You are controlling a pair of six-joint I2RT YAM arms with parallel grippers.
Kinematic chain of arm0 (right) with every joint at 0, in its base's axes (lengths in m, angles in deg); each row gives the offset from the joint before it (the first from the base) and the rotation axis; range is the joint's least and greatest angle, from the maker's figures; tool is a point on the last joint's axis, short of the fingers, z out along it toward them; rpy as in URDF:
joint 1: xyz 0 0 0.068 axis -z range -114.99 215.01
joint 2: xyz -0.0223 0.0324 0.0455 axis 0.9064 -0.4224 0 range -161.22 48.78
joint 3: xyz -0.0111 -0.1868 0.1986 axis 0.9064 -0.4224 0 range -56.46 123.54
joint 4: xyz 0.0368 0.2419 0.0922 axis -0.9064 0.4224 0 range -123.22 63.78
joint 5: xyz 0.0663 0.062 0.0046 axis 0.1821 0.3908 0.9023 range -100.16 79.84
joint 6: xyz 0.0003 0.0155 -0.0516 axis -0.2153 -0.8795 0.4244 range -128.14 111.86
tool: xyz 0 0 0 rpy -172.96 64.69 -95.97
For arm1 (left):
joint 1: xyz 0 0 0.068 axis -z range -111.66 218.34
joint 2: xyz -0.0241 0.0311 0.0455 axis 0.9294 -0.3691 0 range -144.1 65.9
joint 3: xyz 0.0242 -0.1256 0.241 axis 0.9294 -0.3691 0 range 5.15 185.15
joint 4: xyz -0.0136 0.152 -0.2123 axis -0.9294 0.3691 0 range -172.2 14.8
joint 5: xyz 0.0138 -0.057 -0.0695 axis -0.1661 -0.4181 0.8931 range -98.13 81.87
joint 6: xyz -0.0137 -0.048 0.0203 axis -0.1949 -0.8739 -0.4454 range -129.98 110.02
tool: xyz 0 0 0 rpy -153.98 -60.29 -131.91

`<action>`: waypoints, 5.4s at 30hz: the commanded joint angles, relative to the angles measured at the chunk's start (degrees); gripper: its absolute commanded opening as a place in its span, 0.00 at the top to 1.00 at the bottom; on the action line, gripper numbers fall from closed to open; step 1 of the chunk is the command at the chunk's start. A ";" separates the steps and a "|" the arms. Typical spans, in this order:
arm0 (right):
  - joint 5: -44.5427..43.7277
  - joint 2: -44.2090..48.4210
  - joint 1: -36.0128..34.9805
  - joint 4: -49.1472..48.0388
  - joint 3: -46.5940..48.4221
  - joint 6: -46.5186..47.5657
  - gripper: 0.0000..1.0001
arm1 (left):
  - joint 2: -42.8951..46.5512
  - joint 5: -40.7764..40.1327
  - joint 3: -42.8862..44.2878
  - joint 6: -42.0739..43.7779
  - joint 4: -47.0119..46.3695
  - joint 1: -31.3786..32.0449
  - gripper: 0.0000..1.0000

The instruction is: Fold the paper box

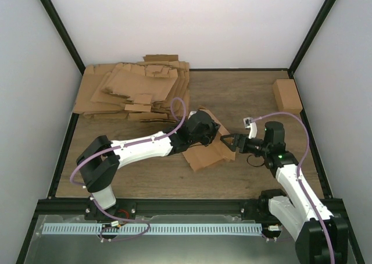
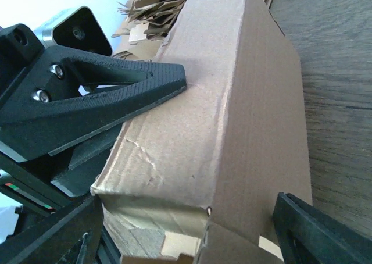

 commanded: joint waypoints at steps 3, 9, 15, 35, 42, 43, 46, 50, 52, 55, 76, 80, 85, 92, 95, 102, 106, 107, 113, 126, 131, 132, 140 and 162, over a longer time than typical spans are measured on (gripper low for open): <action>-1.44 0.70 -0.35 0.86 1.52 0.73 0.20 | -0.70 -0.31 -0.01 0.66 -0.39 0.50 0.91; -0.71 0.61 -0.39 0.05 1.59 0.97 0.08 | -0.61 -0.96 -0.03 0.87 -0.02 0.69 0.91; -0.28 0.17 -0.49 -1.03 2.01 1.17 0.06 | -0.82 -0.53 -0.30 0.43 0.22 0.78 0.96; 2.39 0.82 -2.50 0.46 3.68 1.77 0.00 | 6.42 -10.15 -1.58 -6.79 15.06 5.40 0.96; 6.36 4.17 -2.45 -2.54 2.02 -0.07 0.00 | 11.91 -20.51 -3.66 -15.02 22.79 11.55 0.96; 5.81 4.83 -2.48 -2.37 1.98 -0.12 0.00 | 12.52 -22.71 -3.19 -16.12 24.58 12.60 0.96; 3.91 6.71 -2.51 -1.89 1.98 -0.51 0.00 | 14.04 -28.30 -2.13 -18.84 30.46 14.22 0.96; 2.29 8.25 -2.51 -1.58 1.69 -1.13 0.00 | 17.77 -36.20 -4.48 -24.23 36.38 14.24 0.96; 2.02 8.10 -2.50 -1.27 1.54 -1.00 0.00 | 19.04 -42.38 -5.78 -27.21 38.66 13.98 0.96; 1.97 7.64 -2.49 -1.01 1.16 -0.81 0.00 | 19.30 -47.25 -5.23 -30.22 42.56 11.21 0.96; -1.32 -1.21 -10.59 -10.73 -8.40 -4.09 0.01 | 9.12 -40.79 -3.11 -35.34 34.35 -2.64 0.91; -4.14 -4.80 -13.85 -13.80 -9.56 -5.57 0.02 | 8.02 -38.29 -3.74 -36.06 32.63 -3.55 0.85; -4.73 -7.33 -14.42 -15.74 -10.00 -5.75 0.02 | 8.31 -38.39 -3.75 -34.54 32.66 -4.04 0.47; -4.87 -9.53 -14.68 -17.87 -10.43 -6.87 0.03 | 12.49 -39.69 -6.03 -33.10 38.20 -4.03 0.13; -5.18 -10.61 -15.30 -18.84 -10.33 -7.41 0.03 | 16.50 -39.45 -8.93 -27.70 38.76 -4.07 0.01; -5.91 -12.84 -15.87 -18.32 -8.51 -6.34 0.03 | 28.27 -39.62 -9.91 -1.44 47.88 -4.24 0.00; -6.17 -12.55 -15.87 -15.87 -6.91 -4.34 0.03 | 36.06 -35.40 -8.29 34.21 43.42 -6.72 0.00; -6.18 -12.23 -15.91 -15.19 -6.52 -3.79 0.03 | 37.99 -30.71 -7.92 45.82 40.53 -7.44 0.00; -6.02 -9.01 -15.88 -11.26 -4.71 -1.68 0.03 | 40.50 -13.47 -5.28 82.96 42.45 -7.68 0.00; -5.38 -3.88 -15.88 -3.86 -2.25 -0.01 0.03 | 13.73 1.32 8.12 118.29 50.33 -20.38 0.00; -4.91 -2.24 -15.87 -2.12 -1.27 -0.10 0.03 | 7.78 5.76 14.71 129.34 50.04 -23.69 0.00; -4.90 -2.04 -15.89 -1.86 -1.15 -0.11 0.03 | 6.46 6.07 16.02 131.74 51.64 -23.72 0.00; -5.56 -0.73 -15.87 -0.81 -1.23 -0.77 0.03 | 0.23 4.15 21.53 143.91 58.33 -23.83 0.00; -5.22 -3.08 -15.91 -1.20 -0.60 -0.06 0.02 | -8.96 2.78 24.63 152.08 60.17 -26.09 0.12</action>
